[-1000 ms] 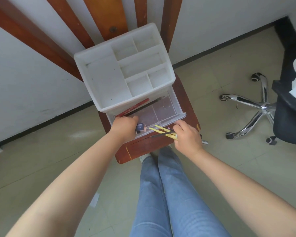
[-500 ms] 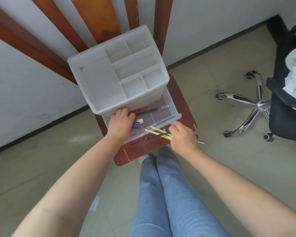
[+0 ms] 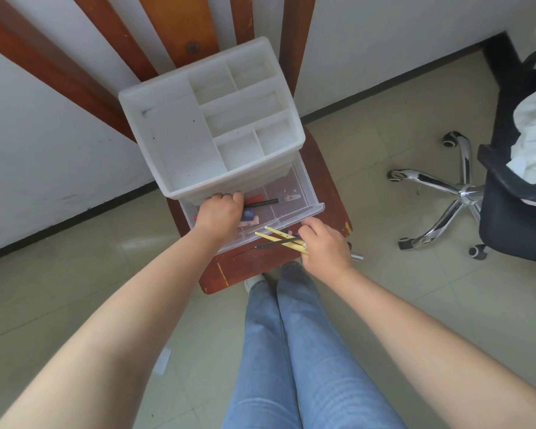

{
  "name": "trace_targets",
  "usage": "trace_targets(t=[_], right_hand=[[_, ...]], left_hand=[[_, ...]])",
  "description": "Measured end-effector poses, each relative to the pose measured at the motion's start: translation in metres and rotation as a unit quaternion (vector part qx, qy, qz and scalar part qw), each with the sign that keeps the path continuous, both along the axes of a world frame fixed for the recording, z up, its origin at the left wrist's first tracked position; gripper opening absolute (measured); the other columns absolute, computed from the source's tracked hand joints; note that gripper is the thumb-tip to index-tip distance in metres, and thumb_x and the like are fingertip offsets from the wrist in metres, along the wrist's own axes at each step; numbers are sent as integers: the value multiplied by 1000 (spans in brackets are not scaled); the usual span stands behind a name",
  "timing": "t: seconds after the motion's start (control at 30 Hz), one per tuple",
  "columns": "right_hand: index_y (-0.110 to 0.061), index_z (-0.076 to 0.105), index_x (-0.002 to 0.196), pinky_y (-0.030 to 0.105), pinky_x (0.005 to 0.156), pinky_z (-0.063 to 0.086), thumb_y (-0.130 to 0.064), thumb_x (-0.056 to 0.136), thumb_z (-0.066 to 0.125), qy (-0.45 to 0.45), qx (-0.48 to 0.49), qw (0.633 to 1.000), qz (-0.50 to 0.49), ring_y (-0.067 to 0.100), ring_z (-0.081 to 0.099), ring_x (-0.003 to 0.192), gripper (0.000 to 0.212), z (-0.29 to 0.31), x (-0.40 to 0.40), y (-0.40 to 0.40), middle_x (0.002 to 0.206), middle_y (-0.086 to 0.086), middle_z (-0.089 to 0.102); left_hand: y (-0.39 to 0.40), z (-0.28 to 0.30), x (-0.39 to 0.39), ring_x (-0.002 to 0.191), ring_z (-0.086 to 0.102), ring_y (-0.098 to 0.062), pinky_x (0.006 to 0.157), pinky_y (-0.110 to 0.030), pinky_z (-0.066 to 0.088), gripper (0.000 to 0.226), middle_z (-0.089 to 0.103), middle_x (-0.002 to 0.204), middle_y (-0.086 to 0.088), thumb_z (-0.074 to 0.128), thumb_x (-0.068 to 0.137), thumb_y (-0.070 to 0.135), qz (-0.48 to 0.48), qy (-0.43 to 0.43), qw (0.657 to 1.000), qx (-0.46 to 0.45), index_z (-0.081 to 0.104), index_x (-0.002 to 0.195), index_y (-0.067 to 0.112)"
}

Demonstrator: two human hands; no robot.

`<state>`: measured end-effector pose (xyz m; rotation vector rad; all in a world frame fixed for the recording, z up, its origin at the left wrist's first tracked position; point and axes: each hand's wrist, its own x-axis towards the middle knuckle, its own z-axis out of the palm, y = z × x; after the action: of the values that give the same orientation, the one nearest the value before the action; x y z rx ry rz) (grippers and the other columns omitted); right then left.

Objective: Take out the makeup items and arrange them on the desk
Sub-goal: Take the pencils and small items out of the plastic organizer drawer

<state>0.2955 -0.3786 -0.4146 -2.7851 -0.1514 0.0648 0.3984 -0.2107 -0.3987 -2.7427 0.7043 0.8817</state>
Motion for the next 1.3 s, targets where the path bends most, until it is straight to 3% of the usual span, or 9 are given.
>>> trace_targets(t=[0.2,0.37,0.5,0.57,0.67,0.77,0.87,1.0,1.3], right_hand=[[-3,60,60,23,42,47,6,28,80,22,7,999,32,28,61,48,39,7,0,-1,77,14,68],[-4,59,59,23,43,46,6,28,78,35,-18,995,93,28,59,47,38,17,5,4,80,15,70],[-5,59,57,21,42,44,7,26,77,76,-54,987,133,28,58,45,38,24,24,16,76,15,69],[-5,60,57,20,42,42,5,22,78,95,-65,981,158,27,58,45,41,25,37,23,77,15,70],[-3,63,60,24,43,46,5,22,79,127,-108,967,195,28,61,47,42,34,61,41,88,22,70],[5,65,77,35,54,50,9,45,75,153,-143,957,200,36,64,65,33,40,91,54,102,30,64],[1,64,64,25,41,44,4,32,80,143,-143,957,206,30,62,52,36,46,105,60,74,21,66],[0,56,108,35,76,43,-1,80,51,199,-131,952,191,32,55,102,29,58,95,56,115,16,56],[-5,52,107,36,79,43,-7,84,48,192,-76,978,-13,32,55,104,24,120,68,16,112,13,59]], left_hand=[[1,6,-5,95,59,-31,67,-33,44,32,55,113,-14,53,86,10,35,36,999,-18,46,118,6],[17,33,-10,75,53,-27,60,-29,35,24,59,89,-10,56,85,19,112,-29,989,-96,48,104,6],[45,55,-19,38,50,-27,46,-18,24,38,54,48,-10,84,43,3,127,-170,962,-170,52,64,3],[59,58,-22,33,47,-26,44,-16,21,43,51,42,-9,87,34,4,147,-190,956,-167,51,58,4],[76,62,-27,35,50,-29,42,-17,23,45,53,44,-12,86,32,2,196,-194,951,-142,53,61,2],[85,68,-30,67,58,-38,53,-28,26,26,62,75,-21,69,66,0,290,-159,936,-119,54,87,-3],[93,73,-35,90,56,-36,62,-31,25,25,61,99,-19,53,82,7,330,-129,931,-86,49,106,-1],[90,87,-35,91,56,-36,63,-30,26,26,61,101,-19,52,82,6,315,-134,936,-82,48,107,0],[32,141,9,99,57,-35,68,-34,36,25,62,106,-15,49,83,9,120,-125,982,-76,47,108,5]])
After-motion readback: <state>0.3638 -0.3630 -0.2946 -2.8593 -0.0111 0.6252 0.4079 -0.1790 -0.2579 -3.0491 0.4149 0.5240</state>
